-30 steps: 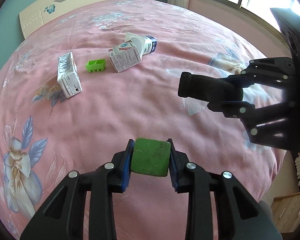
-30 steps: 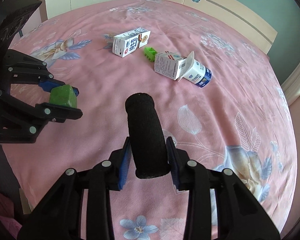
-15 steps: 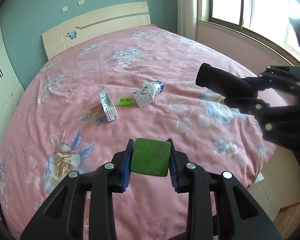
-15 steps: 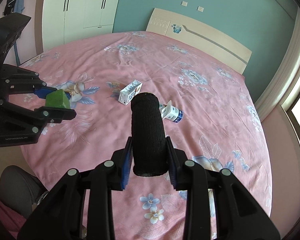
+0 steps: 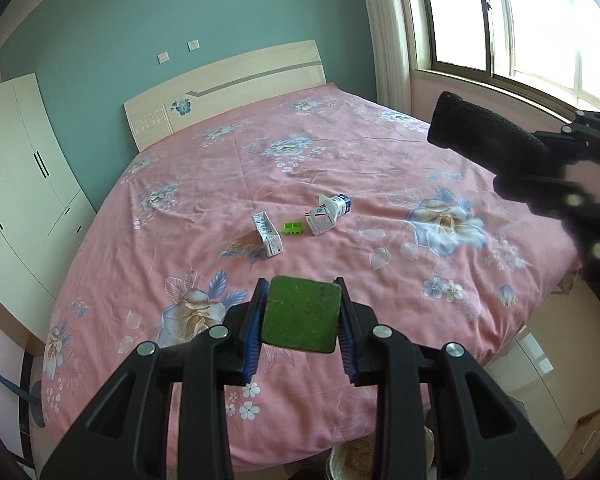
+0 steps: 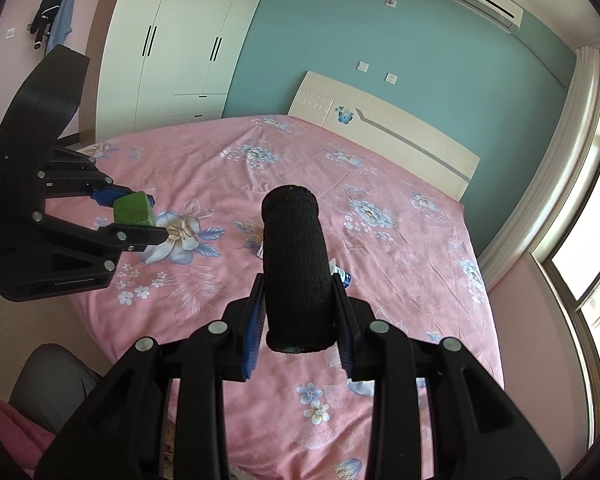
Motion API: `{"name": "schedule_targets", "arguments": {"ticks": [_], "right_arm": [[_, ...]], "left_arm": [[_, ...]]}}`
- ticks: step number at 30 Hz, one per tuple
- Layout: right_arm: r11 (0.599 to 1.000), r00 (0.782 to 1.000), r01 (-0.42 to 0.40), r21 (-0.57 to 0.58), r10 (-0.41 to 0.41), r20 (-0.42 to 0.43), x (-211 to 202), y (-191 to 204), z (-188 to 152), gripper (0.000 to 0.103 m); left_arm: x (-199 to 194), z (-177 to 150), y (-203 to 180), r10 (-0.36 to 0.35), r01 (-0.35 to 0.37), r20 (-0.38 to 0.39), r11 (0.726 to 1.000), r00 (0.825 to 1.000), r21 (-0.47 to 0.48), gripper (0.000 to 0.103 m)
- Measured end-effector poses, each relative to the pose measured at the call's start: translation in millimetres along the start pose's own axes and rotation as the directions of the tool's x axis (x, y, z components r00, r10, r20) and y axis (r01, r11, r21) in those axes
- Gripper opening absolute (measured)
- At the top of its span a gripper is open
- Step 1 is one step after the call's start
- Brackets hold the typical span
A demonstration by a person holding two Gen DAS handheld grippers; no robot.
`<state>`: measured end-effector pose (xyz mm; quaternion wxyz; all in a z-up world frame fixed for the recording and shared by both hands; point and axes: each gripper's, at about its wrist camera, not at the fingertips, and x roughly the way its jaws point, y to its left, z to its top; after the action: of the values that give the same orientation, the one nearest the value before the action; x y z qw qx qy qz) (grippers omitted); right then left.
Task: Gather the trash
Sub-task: 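Carry the green block and black foam tube over the trash bin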
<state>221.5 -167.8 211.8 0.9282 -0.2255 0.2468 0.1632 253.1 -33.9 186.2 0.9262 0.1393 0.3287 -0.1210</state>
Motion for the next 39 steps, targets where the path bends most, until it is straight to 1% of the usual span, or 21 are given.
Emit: {"name": "schedule_targets", "arguments": {"ticks": [4,9,11,16,21,25,27,33,39], "right_arm": [[1.0,1.0,-0.017,-0.009,0.017,0.026,-30,15,1,0.033],[0.999,0.998,-0.041,-0.024,0.042,0.038,-54,37,-7,0.033],[0.998,0.998,-0.057,-0.027,0.058,0.032,-58,44,-11,0.033],[0.995,0.995,-0.096,-0.033,0.096,0.01,-63,65,-30,0.033],[0.989,0.989,-0.143,-0.027,0.142,-0.04,-51,83,-55,0.033],[0.983,0.98,-0.18,-0.02,0.177,-0.094,-36,98,-78,0.033],[0.981,0.974,-0.193,-0.018,0.19,-0.121,-28,106,-90,0.033],[0.969,0.95,-0.245,0.001,0.241,-0.201,-8,131,-132,0.033],[0.955,0.916,-0.293,0.038,0.292,-0.274,14,151,-170,0.033]], "left_arm": [[-23,-15,4,0.027,-0.027,0.005,1.0,1.0,0.0,0.034],[-42,-38,7,0.053,-0.053,0.014,0.999,0.999,0.008,0.034],[-47,-48,7,0.069,-0.069,0.011,0.998,0.998,0.014,0.034],[-47,-77,5,0.06,-0.059,-0.022,0.998,0.998,0.029,0.034],[-34,-113,2,0.045,-0.042,-0.08,0.998,0.996,0.04,0.034],[-14,-141,-3,0.033,-0.026,-0.144,0.998,0.989,0.054,0.034],[-3,-155,-6,0.027,-0.017,-0.179,0.998,0.983,0.06,0.034],[28,-195,-20,-0.005,0.025,-0.271,0.997,0.963,0.071,0.034],[53,-227,-32,-0.046,0.07,-0.346,0.996,0.937,0.058,0.034]]}}
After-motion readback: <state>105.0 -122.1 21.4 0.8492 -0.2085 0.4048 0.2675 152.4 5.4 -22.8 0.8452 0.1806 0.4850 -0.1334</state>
